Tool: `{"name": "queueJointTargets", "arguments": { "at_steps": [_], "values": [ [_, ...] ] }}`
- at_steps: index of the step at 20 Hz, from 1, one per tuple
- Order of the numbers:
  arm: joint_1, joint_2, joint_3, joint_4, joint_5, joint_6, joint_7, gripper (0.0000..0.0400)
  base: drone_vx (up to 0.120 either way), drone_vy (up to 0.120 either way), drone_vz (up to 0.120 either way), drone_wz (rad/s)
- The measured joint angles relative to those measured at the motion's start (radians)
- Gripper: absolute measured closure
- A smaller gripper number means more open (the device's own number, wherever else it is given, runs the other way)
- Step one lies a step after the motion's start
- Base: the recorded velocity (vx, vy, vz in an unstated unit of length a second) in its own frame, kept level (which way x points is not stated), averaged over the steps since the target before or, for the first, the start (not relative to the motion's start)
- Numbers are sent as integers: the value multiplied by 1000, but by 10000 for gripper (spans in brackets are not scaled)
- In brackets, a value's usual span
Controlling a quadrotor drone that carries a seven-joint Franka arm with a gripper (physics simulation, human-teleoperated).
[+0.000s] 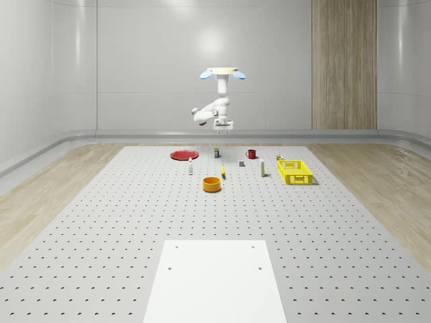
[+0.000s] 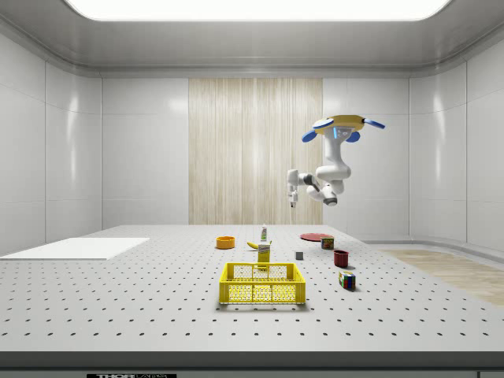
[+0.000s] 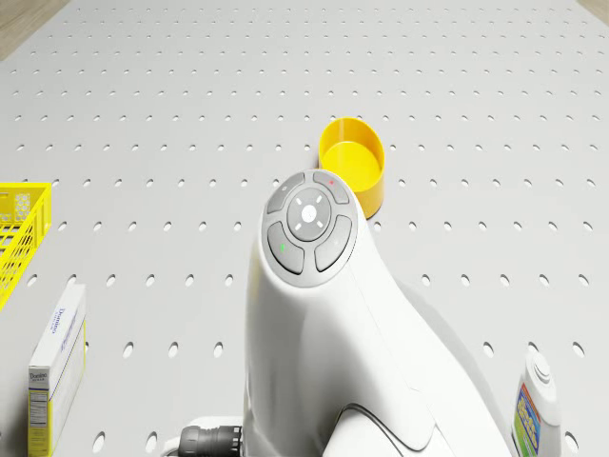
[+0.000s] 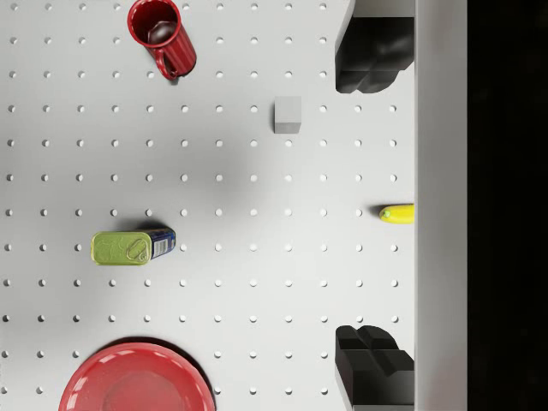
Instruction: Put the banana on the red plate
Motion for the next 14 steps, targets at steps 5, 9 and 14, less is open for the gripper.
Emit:
{"name": "queueJointTargets", "arguments": {
  "at_steps": [5,9,14],
  "values": [
    [-16,-28,12,2,12,20,14,0,32,0,-104,0],
    [-26,-49,20,3,23,37,22,0,120,0,-120,0],
    [-36,-75,29,5,36,60,32,0,120,0,-120,0]
  ]
}}
